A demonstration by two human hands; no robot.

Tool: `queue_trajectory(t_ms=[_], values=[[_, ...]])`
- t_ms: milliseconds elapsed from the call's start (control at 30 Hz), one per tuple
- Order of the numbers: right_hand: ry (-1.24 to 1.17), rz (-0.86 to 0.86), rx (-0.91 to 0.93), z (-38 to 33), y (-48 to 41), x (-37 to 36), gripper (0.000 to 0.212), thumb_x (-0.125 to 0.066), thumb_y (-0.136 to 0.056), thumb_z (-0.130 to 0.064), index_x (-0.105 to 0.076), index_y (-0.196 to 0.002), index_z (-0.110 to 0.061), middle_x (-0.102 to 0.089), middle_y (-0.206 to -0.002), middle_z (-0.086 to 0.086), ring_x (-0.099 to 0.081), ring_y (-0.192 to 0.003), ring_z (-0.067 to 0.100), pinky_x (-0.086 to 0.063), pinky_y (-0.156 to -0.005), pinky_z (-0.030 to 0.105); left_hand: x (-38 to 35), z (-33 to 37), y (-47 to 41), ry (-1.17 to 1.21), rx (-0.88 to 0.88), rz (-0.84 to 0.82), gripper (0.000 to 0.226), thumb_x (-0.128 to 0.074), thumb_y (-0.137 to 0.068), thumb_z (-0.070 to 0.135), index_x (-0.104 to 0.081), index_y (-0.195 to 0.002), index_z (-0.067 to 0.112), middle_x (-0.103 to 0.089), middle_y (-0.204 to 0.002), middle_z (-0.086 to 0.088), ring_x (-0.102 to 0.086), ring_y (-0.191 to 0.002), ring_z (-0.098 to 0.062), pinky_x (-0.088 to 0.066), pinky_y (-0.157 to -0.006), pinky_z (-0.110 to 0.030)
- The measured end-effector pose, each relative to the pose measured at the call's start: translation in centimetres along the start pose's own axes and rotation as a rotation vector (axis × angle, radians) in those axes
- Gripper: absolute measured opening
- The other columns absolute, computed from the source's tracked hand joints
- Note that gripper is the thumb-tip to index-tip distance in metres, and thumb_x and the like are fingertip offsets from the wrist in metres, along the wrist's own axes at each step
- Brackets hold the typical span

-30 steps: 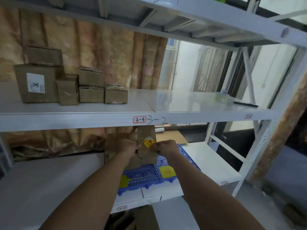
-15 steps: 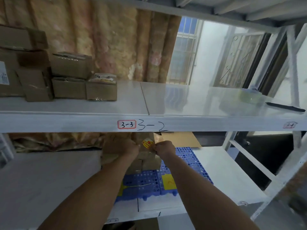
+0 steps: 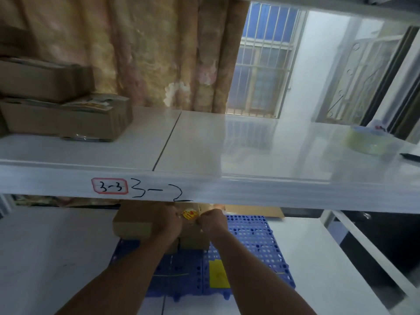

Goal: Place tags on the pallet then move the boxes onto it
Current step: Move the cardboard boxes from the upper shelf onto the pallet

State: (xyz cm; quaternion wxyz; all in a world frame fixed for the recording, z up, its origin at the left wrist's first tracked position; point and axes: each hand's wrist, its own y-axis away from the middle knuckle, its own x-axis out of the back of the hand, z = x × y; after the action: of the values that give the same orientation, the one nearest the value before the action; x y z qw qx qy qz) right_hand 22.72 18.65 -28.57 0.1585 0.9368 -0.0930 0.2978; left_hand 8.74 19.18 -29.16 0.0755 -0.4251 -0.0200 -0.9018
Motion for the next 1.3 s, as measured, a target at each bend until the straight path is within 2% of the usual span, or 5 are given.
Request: queue_trajectory(t_ms=[200, 467, 800, 1100, 1300], values=[[-0.005, -0.008, 0.04, 0.5, 0.0, -0.4, 0.026, -0.066, -0.084, -0.01, -0.062, -0.059, -0.013, -0.051, -0.056, 0.003, -0.049, -0.054, 0.015, -0.03, -0.046, 0.024, -0.4, -1.0, -0.3, -0.066, -0.017, -0.015, 0.021, -0.056, -0.098, 0.01, -0.069, -0.111, 0.001, -0.062, -0.122, -0.019, -0.062, -0.103, -0.033, -0.052, -0.083, -0.039], [-0.028, -0.031, 0.046, 0.9, -0.8, -1.8, 0.027, -0.059, -0.082, -0.011, -0.071, -0.101, 0.004, -0.067, -0.1, 0.03, -0.065, -0.081, 0.015, -0.03, -0.061, 0.029, -1.7, -1.0, -0.9, -0.187, -0.091, 0.0, 0.024, -0.052, -0.094, 0.002, -0.066, -0.113, -0.005, -0.054, -0.127, -0.019, -0.057, -0.107, -0.035, -0.043, -0.076, -0.034], [-0.001, -0.084, 0.093, 0.6, 0.0, -2.0, 0.019, -0.06, -0.089, -0.011, -0.076, -0.091, -0.001, -0.068, -0.077, 0.012, -0.053, -0.072, 0.019, -0.037, -0.06, 0.03, -1.0, -1.3, -0.6, -0.248, -0.097, 0.001, 0.025, -0.057, -0.093, 0.004, -0.061, -0.114, -0.008, -0.052, -0.126, -0.018, -0.056, -0.106, -0.035, -0.044, -0.074, -0.038], [0.08, -0.048, 0.134, -0.2, 1.4, -0.1, 0.046, -0.058, -0.097, -0.018, -0.054, -0.142, -0.011, -0.059, -0.141, 0.008, -0.056, -0.126, 0.027, -0.047, -0.093, 0.031, -0.7, -1.0, 0.7, -0.243, -0.199, 0.039, 0.014, -0.055, -0.095, 0.011, -0.065, -0.1, 0.002, -0.054, -0.115, -0.012, -0.056, -0.097, -0.03, -0.047, -0.072, -0.039], [0.333, -0.003, 0.271, -1.1, 3.8, 1.5, 0.04, -0.055, -0.098, -0.023, -0.057, -0.137, -0.013, -0.06, -0.137, 0.01, -0.059, -0.122, 0.029, -0.05, -0.096, 0.037, 1.0, -0.4, 2.5, -0.288, -0.334, 0.016, 0.02, -0.054, -0.095, 0.017, -0.064, -0.111, 0.011, -0.055, -0.12, -0.003, -0.058, -0.1, -0.025, -0.043, -0.07, -0.032]])
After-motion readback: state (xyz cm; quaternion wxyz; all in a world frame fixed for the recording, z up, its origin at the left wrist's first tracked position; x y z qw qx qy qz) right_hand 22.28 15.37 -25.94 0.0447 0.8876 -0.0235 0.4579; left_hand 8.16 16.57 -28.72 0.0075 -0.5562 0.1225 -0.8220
